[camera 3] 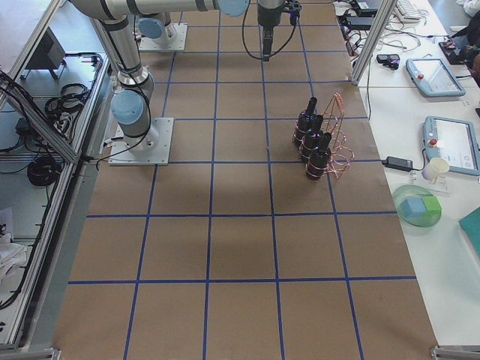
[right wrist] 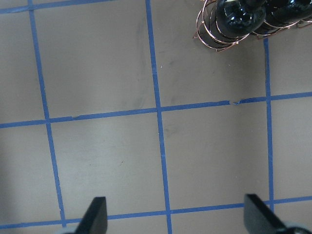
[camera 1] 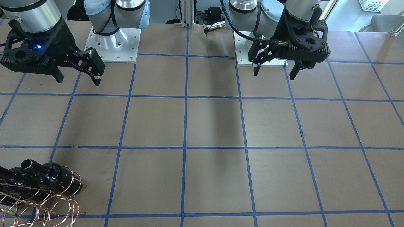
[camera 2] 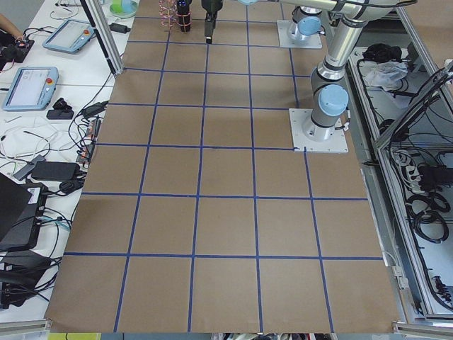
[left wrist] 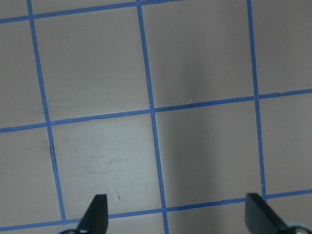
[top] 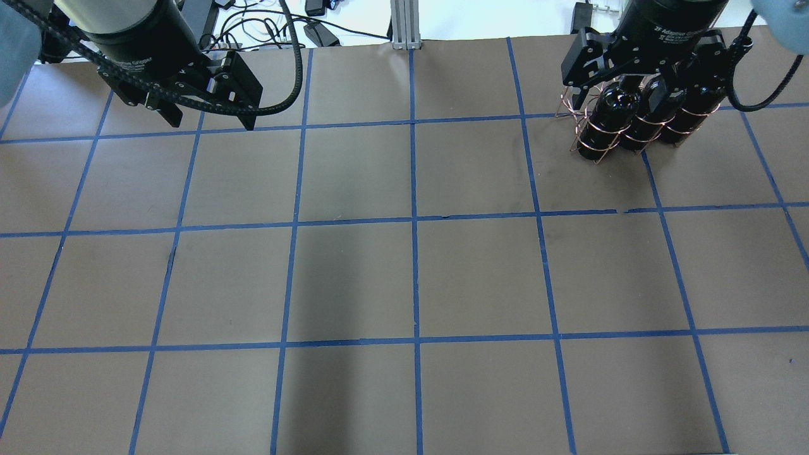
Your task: Place wine into wine basket
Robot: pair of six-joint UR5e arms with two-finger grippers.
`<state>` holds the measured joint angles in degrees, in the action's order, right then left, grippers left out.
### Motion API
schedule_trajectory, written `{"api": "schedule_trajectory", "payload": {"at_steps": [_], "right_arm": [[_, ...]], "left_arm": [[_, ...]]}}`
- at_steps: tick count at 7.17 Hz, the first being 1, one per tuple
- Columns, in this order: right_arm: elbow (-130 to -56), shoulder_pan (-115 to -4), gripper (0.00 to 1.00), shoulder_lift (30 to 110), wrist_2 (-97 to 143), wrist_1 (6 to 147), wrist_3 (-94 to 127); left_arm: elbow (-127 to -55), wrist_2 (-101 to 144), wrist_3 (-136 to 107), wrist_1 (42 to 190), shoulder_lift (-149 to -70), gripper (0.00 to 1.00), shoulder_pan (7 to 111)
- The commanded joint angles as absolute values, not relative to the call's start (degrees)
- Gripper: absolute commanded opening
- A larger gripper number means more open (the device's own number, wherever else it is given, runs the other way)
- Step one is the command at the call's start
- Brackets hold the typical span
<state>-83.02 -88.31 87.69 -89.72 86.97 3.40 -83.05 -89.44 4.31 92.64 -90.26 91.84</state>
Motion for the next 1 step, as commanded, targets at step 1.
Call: {"api": "schedule_trajectory", "payload": {"at_steps": [1], "right_arm": [[-83.23,-89.03,1.0,87.63,-90.09,87.01,3.43]], "left_arm": [[-83.14,-89.47,4.31,92.64,-90.26,1.0,91.85]]}}
